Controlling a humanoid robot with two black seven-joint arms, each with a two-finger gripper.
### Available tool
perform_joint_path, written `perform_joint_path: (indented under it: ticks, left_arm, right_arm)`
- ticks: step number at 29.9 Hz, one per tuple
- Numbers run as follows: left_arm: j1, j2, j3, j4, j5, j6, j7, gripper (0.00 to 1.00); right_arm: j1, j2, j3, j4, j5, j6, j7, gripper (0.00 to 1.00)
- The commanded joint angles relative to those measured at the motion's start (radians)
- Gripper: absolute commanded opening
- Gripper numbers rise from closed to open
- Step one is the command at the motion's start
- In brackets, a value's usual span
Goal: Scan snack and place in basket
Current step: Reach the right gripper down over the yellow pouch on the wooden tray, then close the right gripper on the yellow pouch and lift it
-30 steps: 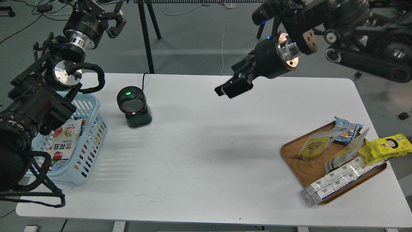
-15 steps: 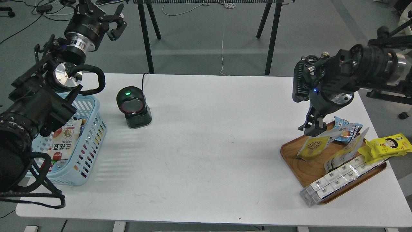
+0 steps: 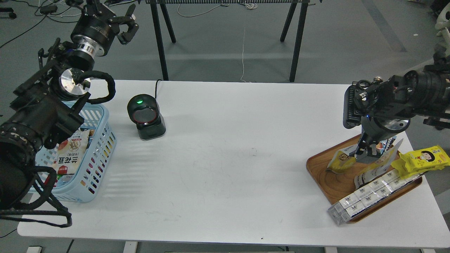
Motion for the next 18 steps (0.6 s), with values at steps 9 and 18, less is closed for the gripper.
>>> perform_joint_path:
  ticks: [9, 18]
  left_arm:
    - [-0.001, 0.000, 0.001, 0.003, 0.001, 0.000, 0.001, 1.00]
    - [0.000, 0.000, 0.001, 0.003, 0.001, 0.000, 0.001, 1.00]
  right_arm:
    - [0.001, -0.019, 0.005, 0.003, 0.000, -0.002, 0.000, 0.85]
    - [0.035, -0.034, 0.002, 0.055, 0.003, -0.002, 0.000, 0.83]
